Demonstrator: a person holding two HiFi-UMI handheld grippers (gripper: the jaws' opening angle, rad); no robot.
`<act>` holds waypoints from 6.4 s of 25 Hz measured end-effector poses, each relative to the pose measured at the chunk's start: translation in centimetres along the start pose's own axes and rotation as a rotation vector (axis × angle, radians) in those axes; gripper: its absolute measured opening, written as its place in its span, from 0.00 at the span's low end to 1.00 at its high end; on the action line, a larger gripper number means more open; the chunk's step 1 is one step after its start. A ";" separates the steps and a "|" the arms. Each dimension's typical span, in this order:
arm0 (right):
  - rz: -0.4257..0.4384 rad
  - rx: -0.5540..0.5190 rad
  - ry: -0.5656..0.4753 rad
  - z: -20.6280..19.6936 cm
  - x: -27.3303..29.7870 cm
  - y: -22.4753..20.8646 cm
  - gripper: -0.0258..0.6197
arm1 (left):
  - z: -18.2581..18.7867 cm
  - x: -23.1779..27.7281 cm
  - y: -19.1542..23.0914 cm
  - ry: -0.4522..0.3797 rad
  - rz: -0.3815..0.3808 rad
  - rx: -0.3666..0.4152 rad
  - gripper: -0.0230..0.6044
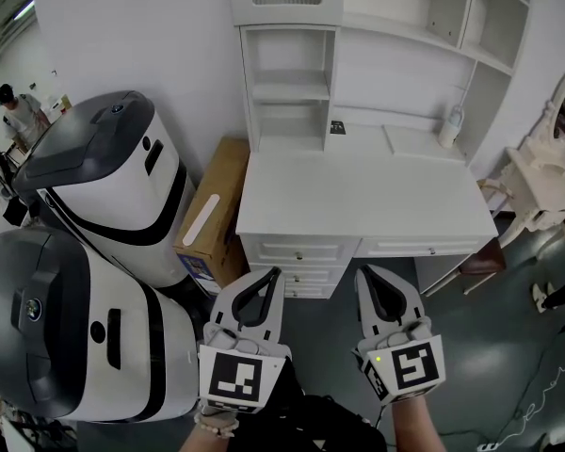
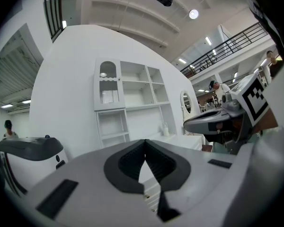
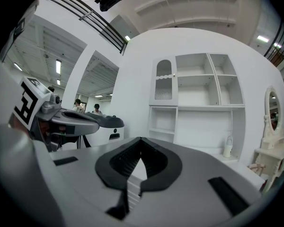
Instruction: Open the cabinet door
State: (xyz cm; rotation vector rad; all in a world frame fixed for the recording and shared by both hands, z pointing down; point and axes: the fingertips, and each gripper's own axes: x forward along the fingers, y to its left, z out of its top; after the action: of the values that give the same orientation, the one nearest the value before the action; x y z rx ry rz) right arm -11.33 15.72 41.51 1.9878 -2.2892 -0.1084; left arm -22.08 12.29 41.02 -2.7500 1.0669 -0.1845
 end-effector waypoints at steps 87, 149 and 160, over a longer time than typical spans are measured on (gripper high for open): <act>0.084 -0.049 0.003 -0.4 27.9 -32.7 0.04 | 4.9 42.8 4.4 -0.045 0.028 0.019 0.04; 0.290 -0.214 -0.191 16.5 37.0 -35.5 0.04 | 25.2 49.7 15.2 -0.293 0.166 0.209 0.04; 0.277 -0.266 -0.217 19.4 36.8 -36.3 0.04 | 32.0 50.1 18.1 -0.380 0.192 0.255 0.04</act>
State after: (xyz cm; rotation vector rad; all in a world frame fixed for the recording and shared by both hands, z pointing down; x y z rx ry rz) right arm 16.79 -26.19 18.99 1.5839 -2.4969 -0.5962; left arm 8.63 -30.70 8.28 -2.3154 1.1014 0.2078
